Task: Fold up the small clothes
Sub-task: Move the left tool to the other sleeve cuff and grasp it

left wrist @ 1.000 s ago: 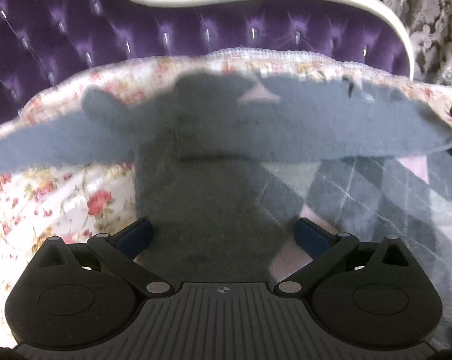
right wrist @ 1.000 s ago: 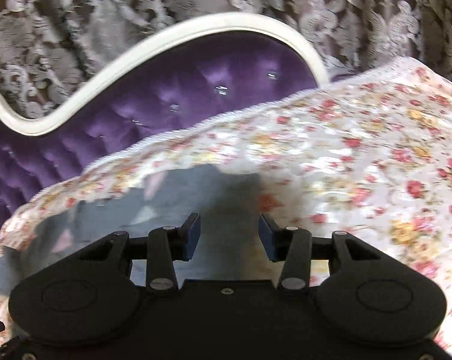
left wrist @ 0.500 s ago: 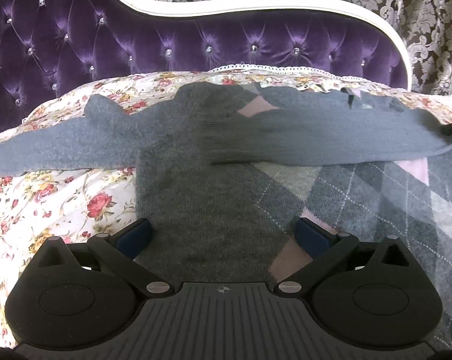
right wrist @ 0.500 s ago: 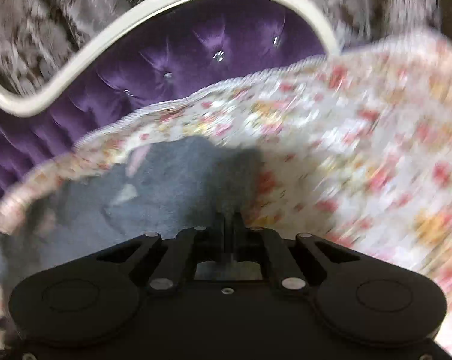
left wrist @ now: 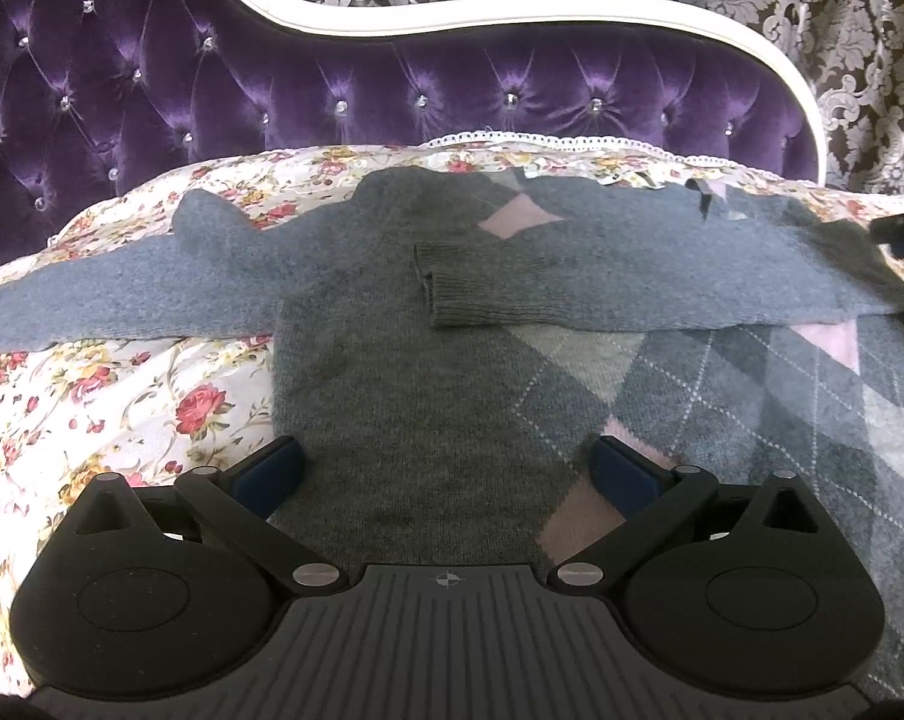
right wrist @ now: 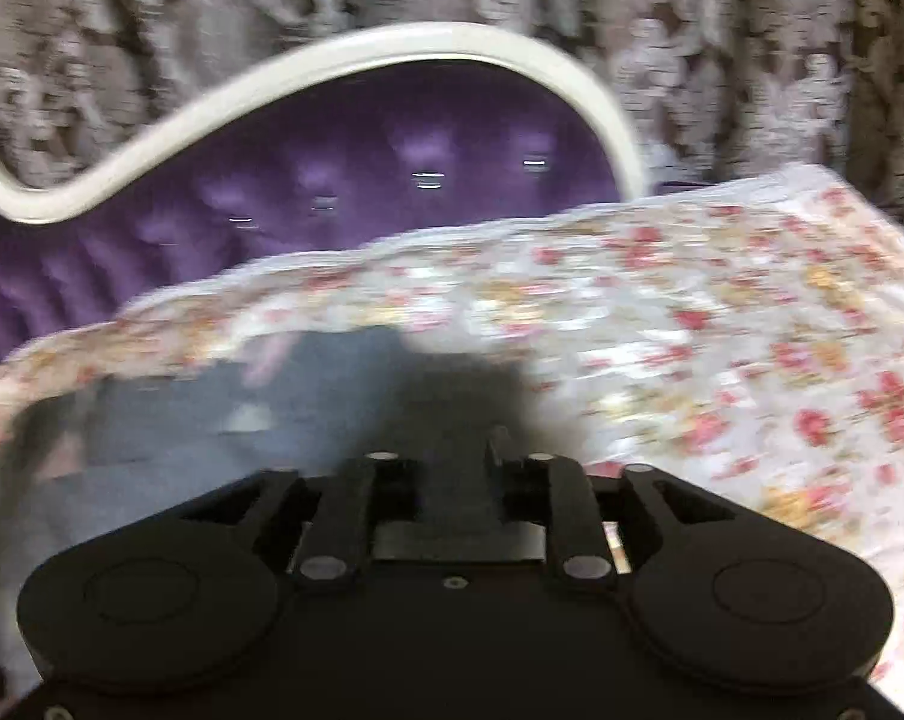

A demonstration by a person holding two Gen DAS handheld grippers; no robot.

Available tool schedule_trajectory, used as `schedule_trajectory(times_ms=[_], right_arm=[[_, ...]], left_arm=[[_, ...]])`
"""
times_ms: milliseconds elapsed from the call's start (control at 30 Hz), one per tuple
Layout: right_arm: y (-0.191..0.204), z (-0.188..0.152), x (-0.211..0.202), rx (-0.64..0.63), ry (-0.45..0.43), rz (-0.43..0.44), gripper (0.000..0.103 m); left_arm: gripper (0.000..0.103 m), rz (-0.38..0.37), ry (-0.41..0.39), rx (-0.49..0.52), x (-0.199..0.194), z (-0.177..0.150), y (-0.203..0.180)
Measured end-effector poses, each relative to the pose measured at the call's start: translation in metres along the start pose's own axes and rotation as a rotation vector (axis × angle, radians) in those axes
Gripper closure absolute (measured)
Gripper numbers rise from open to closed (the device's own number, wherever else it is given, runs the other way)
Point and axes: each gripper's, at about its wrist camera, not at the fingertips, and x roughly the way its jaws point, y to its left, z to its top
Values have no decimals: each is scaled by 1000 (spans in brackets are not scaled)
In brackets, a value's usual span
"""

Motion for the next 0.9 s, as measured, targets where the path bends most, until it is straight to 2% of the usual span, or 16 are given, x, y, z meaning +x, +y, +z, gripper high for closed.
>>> schedule_trajectory(times_ms=[133, 167, 233, 267, 333, 367, 433, 500, 633, 700, 767, 900], right_arm=[[31, -15, 6, -78, 42, 97, 63], [35, -19, 13, -99, 60, 94, 63], [35, -25, 32, -92, 106, 35, 63], [30, -28, 34, -71, 87, 29, 66], [30, -27, 32, -52, 74, 8, 66], [34, -26, 29, -53, 68, -4, 58], [44, -26, 13, -49, 30, -1, 50], [56, -30, -2, -24, -7, 49, 33], [88, -46, -28, -32, -19, 125, 29], [105, -59, -36, -56, -11, 161, 23], [118, -69, -40, -71, 2, 197, 22], [139, -88, -45, -107, 5, 214, 21]], left_arm=[[0, 0, -4, -1, -1, -1, 0], [0, 0, -5, -2, -1, -1, 0], [0, -1, -5, -2, -1, -1, 1], [0, -1, -6, -3, -1, -1, 1], [0, -2, -3, -1, -1, -1, 1], [0, -7, 1, -2, -1, 0, 2], [0, -18, 15, -11, -2, 2, 6], [1, -26, 34, -23, -5, 4, 13], [1, -2, 45, -84, -18, 7, 46], [1, 25, 42, -110, -23, 10, 70], [1, 64, 38, -127, -27, 15, 95], [2, 139, 33, -178, -28, 24, 146]])
